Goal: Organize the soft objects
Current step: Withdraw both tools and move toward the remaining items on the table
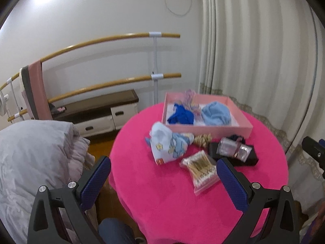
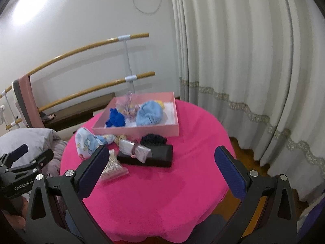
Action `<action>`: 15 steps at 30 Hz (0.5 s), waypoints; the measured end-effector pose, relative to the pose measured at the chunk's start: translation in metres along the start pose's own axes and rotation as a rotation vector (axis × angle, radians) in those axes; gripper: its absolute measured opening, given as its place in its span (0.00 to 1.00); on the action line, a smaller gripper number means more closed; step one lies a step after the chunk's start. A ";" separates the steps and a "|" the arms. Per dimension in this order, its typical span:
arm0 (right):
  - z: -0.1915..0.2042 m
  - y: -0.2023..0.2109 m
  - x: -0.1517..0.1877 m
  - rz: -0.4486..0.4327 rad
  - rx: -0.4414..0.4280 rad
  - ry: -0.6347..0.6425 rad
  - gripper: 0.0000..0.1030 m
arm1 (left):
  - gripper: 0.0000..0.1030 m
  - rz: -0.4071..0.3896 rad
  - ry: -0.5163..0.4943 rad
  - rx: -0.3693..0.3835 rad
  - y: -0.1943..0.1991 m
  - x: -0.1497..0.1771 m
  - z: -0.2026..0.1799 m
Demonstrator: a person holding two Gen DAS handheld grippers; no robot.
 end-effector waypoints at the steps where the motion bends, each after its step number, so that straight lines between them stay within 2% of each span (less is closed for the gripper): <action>1: -0.001 -0.005 0.003 0.014 -0.004 0.000 1.00 | 1.00 0.012 -0.004 -0.002 -0.006 0.001 -0.002; 8: 0.000 -0.039 0.018 0.087 -0.030 0.006 1.00 | 1.00 0.066 0.000 -0.044 -0.054 -0.004 0.003; 15: 0.019 -0.071 0.029 0.158 -0.084 0.028 1.00 | 1.00 0.083 -0.026 -0.065 -0.099 -0.005 0.001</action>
Point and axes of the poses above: each gripper's, at about its wrist camera, not at the fingertips, and y roughly against the way its jaws point, z to its left, x to its underside, the point moved 8 cm from there along -y, roughly the way its jaws point, and after that the axes turned 9 degrees about -x, right-handed, at the moved point
